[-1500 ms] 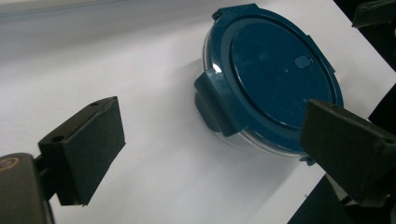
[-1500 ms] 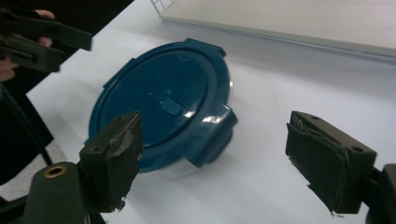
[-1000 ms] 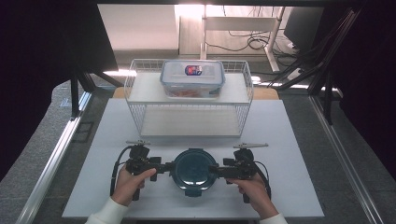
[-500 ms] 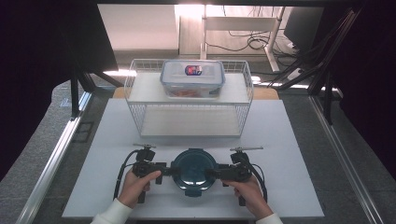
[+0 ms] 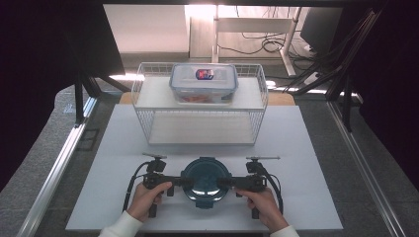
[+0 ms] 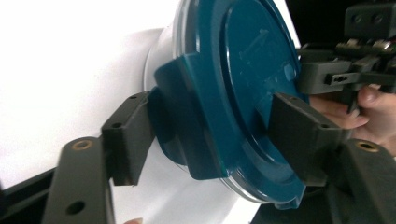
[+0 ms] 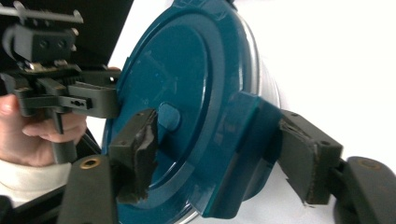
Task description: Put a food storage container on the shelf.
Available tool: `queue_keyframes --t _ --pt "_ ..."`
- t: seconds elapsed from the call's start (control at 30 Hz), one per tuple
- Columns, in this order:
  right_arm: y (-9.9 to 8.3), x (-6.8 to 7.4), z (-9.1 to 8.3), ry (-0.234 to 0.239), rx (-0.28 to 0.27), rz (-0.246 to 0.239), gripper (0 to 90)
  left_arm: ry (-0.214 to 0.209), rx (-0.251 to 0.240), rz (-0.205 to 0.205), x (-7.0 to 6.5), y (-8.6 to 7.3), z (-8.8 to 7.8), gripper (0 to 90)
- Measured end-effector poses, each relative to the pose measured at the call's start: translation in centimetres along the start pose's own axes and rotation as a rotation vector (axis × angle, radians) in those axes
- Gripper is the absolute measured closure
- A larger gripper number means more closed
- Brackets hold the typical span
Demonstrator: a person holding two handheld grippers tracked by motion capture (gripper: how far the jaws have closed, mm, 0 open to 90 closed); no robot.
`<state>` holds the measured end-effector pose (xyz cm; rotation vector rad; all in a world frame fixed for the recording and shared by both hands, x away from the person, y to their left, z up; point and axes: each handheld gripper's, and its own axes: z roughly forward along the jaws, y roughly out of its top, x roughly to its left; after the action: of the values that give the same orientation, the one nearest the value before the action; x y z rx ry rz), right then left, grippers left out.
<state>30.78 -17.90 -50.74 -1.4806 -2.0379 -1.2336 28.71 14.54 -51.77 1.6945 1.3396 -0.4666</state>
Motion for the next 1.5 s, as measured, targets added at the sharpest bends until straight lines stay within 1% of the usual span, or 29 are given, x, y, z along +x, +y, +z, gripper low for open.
queue_keyframes --t 0.07,0.1,0.13,0.2,0.23,0.27,0.3,0.33,0.37,0.47,0.5,0.6,0.63,0.67,0.73,0.77,0.8,0.83,0.87,0.93,1.1,1.13,1.23,1.33,1.37,1.4,1.5 --pt "0.0 0.0 -0.2 0.013 -0.002 0.012 35.2 -0.002 -0.003 -0.003 -0.1 0.0 -0.2 35.0" --pt "0.0 0.0 -0.2 0.013 -0.002 0.004 36.0 -0.002 -0.001 -0.001 -0.2 0.0 -0.3 35.7" --pt "-0.1 0.1 -0.4 0.017 -0.004 0.007 37.1 -0.001 -0.003 0.001 -0.3 -0.1 -0.3 36.5" --pt "-0.1 0.2 -0.6 0.022 -0.010 0.017 38.9 0.000 -0.015 -0.004 -0.5 -0.1 -0.5 38.3" --pt "-0.1 0.2 -0.6 0.023 -0.027 0.025 40.2 0.001 -0.023 -0.004 -0.7 -0.1 -0.6 39.2" --pt "-0.1 0.2 -0.7 0.022 -0.034 0.023 40.2 0.004 -0.034 -0.005 -0.8 -0.1 -0.7 40.1" --pt "-0.1 0.2 -0.7 0.022 -0.034 0.023 40.2 0.004 -0.034 -0.005 -0.8 -0.1 -0.7 40.6" --pt "-0.1 0.3 -0.7 0.019 -0.034 0.005 40.2 0.007 -0.029 0.008 -0.9 0.0 -0.8 40.6" --pt "-0.2 0.6 -0.8 0.016 -0.034 -0.008 40.3 0.006 -0.037 0.011 -1.0 0.0 -1.0 41.7" --pt "-0.2 1.1 -0.9 0.012 -0.036 -0.020 40.5 0.017 -0.052 0.030 -1.3 0.1 -1.4 42.7" --pt "-0.2 1.2 -0.9 0.009 -0.041 -0.027 40.5 0.022 -0.053 0.049 -1.5 0.1 -1.6 42.7" --pt "-0.1 1.5 -1.3 0.020 -0.066 -0.041 40.4 0.013 -0.069 0.063 -2.2 0.1 -2.0 43.9" --pt "-0.1 1.5 -1.3 0.020 -0.066 -0.041 40.4 0.013 -0.069 0.063 -2.2 0.1 -2.0 44.3" --pt "0.1 1.8 -1.7 0.028 -0.077 -0.064 40.4 0.013 -0.081 0.077 -2.7 0.1 -2.2 44.5" --pt "0.2 2.0 -2.1 0.030 -0.091 -0.099 40.3 0.028 -0.093 0.106 -3.5 0.1 -2.5 44.5" --pt "0.2 2.0 -2.1 0.030 -0.091 -0.099 40.3 0.028 -0.093 0.106 -3.5 0.1 -2.5 44.4" --pt "0.3 2.4 -2.5 0.033 -0.103 -0.124 40.4 0.034 -0.108 0.127 -4.0 0.1 -2.7 44.4" --pt "0.3 2.5 -2.6 0.035 -0.105 -0.128 40.4 0.037 -0.110 0.138 -4.2 0.1 -2.9 44.4" --pt "0.3 2.5 -2.6 0.035 -0.105 -0.128 40.4 0.037 -0.110 0.138 -4.2 0.1 -2.9 44.4" --pt "0.3 2.9 -2.9 0.038 -0.116 -0.157 40.4 0.043 -0.122 0.158 -4.6 0.0 -3.1 44.4" --pt "0.4 3.3 -3.1 0.033 -0.124 -0.177 40.3 0.041 -0.125 0.172 -4.9 0.0 -3.3 44.2" --pt "0.5 3.6 -3.3 0.024 -0.125 -0.196 40.3 0.039 -0.124 0.177 -4.9 0.0 -3.3 44.1" --pt "0.5 4.0 -3.5 0.013 -0.133 -0.223 40.3 0.033 -0.126 0.183 -5.1 -0.1 -3.4 44.0" --pt "0.6 4.3 -3.8 0.013 -0.137 -0.247 40.3 0.036 -0.133 0.196 -5.5 -0.1 -3.7 44.0" --pt "0.6 4.3 -3.8 0.013 -0.137 -0.247 40.3 0.036 -0.133 0.196 -5.5 -0.1 -3.7 44.1" --pt "0.6 4.5 -4.0 0.017 -0.143 -0.260 40.3 0.038 -0.136 0.204 -5.7 -0.1 -3.8 44.1" --pt "0.7 4.7 -4.2 0.022 -0.149 -0.272 40.3 0.046 -0.146 0.224 -6.2 -0.1 -4.2 44.3"
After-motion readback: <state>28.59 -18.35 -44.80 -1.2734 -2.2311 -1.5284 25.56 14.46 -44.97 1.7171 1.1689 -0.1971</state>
